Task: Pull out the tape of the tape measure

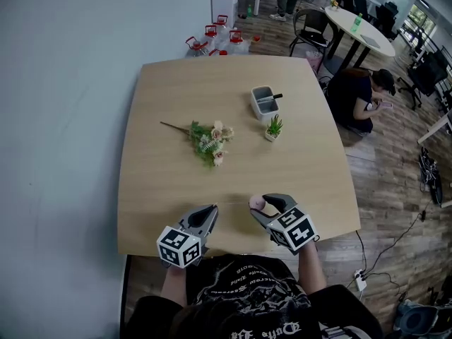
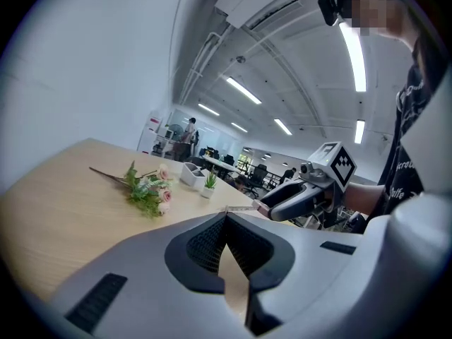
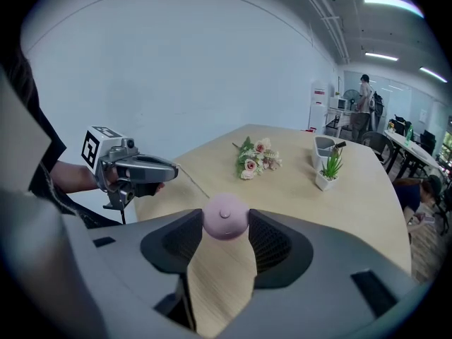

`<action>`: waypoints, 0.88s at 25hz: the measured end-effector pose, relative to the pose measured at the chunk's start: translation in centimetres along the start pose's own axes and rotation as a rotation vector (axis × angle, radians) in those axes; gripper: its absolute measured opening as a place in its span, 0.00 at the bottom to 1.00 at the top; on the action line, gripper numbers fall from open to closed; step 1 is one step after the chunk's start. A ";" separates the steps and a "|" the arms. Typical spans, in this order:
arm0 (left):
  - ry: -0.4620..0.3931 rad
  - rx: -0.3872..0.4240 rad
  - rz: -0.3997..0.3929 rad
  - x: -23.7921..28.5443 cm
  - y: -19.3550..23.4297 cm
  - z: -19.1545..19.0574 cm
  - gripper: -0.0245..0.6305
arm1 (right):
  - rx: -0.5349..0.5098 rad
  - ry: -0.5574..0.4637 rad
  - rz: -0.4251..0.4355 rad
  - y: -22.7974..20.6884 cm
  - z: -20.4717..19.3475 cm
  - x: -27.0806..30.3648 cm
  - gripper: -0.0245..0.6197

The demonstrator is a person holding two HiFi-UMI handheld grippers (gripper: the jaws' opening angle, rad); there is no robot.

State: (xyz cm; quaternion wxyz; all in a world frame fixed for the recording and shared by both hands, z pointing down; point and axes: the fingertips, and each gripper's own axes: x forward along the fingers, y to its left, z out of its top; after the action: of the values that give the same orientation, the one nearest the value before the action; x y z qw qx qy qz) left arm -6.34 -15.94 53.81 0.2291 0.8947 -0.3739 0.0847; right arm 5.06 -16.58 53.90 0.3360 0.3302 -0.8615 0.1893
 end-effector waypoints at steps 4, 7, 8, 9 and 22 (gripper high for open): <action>-0.005 -0.042 0.051 -0.9 1.8 -0.3 0.04 | 0.027 0.002 -0.014 -0.8 -0.5 -0.7 0.39; -0.004 -0.049 0.069 -1.1 2.3 -0.5 0.04 | 0.039 -0.010 -0.006 -0.8 -0.4 -0.8 0.39; -0.004 -0.050 0.074 -1.1 2.4 -0.5 0.04 | 0.035 -0.011 -0.009 -0.9 -0.4 -0.8 0.38; -0.004 -0.051 0.079 -1.1 2.4 -0.5 0.04 | 0.030 -0.012 -0.013 -0.9 -0.4 -0.7 0.38; -0.018 -0.096 0.153 -2.6 4.1 -1.5 0.04 | 0.062 -0.008 -0.059 -2.1 -1.7 -1.8 0.38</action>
State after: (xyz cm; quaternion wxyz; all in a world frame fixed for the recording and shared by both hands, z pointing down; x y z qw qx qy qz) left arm -11.01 -16.14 55.69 0.2613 0.8523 -0.4468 0.0756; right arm 8.24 -16.33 54.05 0.3275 0.3666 -0.8465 0.2046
